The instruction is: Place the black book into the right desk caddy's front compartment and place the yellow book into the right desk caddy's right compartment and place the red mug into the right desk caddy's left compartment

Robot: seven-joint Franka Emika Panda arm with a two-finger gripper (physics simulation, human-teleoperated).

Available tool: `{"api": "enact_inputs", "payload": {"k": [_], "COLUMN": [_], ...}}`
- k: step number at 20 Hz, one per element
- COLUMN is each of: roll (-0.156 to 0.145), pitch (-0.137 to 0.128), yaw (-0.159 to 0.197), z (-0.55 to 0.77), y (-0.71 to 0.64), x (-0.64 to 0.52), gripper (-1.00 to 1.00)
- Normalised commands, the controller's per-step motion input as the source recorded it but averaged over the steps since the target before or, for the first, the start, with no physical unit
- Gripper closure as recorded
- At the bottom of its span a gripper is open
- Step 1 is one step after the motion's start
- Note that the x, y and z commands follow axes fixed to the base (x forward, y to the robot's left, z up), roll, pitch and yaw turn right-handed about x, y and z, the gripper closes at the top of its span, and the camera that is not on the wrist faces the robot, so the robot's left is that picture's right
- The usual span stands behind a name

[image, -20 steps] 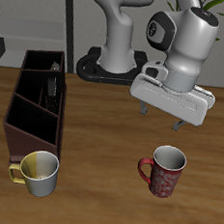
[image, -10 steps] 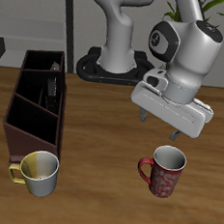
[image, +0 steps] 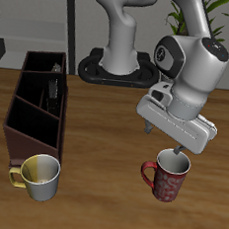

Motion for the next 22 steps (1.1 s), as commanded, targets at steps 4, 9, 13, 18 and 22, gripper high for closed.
{"api": "enact_inputs", "payload": {"k": [4, 9, 13, 18, 22], "roll": [0.007, -0.017, 0.053, 0.045, 0.047], "pitch": [0.036, 0.056, 0.052, 0.015, -0.005], "yaw": [-0.080, -0.078, -0.133, -0.043, -0.021], "z": [-0.23, -0.28, -0.26, -0.03, 0.04], "y": [-0.03, -0.02, 0.04, 0.15, 0.20], "x": [0.03, 0.04, -0.06, -0.12, -0.13], "gripper": [-1.00, -1.00, 1.00, 1.00, 1.00]}}
